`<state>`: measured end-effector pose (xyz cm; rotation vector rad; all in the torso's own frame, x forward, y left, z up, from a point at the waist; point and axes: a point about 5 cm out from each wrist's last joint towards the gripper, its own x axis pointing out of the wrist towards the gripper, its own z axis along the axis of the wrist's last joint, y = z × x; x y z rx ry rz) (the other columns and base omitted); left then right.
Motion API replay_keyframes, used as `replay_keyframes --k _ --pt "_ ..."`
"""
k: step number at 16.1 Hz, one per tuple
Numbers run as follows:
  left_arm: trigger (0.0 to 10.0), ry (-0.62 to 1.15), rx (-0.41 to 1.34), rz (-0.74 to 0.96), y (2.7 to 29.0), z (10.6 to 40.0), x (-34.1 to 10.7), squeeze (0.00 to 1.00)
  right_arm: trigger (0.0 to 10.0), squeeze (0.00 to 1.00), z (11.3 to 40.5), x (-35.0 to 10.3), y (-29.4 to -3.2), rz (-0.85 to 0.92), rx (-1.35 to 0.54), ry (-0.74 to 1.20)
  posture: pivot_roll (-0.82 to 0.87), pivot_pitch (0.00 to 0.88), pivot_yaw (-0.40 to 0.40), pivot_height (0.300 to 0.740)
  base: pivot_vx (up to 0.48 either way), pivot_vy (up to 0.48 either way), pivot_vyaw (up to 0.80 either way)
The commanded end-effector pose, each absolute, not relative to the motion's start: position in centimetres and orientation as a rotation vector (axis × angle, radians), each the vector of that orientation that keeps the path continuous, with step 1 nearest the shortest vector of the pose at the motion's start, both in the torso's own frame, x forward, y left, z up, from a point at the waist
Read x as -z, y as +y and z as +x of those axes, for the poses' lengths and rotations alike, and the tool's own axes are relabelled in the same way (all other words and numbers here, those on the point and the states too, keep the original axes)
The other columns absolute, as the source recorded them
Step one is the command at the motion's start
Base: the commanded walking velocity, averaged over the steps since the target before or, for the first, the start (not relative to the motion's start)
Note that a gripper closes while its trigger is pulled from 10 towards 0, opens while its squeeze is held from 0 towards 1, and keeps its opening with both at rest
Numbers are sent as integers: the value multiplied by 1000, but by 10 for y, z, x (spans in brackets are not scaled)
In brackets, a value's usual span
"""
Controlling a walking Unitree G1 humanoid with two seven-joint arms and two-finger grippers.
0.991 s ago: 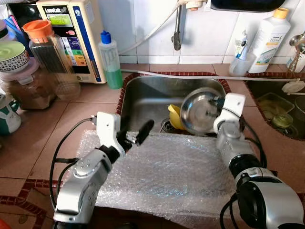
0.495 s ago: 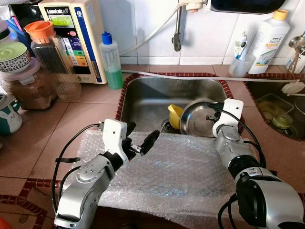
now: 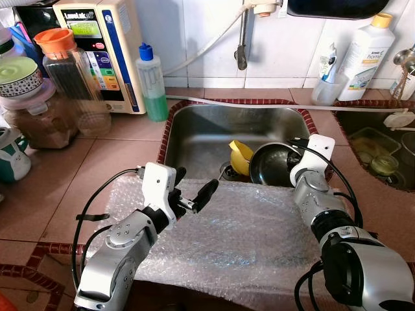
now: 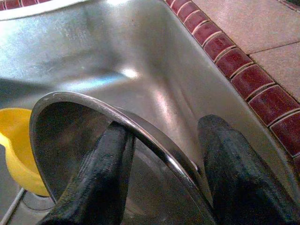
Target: Kitchen organization
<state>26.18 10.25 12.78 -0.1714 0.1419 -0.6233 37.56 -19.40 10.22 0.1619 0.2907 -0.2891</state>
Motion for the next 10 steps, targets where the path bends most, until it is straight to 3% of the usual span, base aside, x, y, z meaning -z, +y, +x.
replay_keyframes --k 1,10 --pt "10000 134 629 -150 102 262 -132 1000 10000 1000 369 -88 -193 200 296 355 191 46 72 740 0 0 0" --pt "10000 100 634 -145 100 269 -140 1000 10000 1000 374 -94 -169 183 93 299 176 40 72 740 0 0 0"
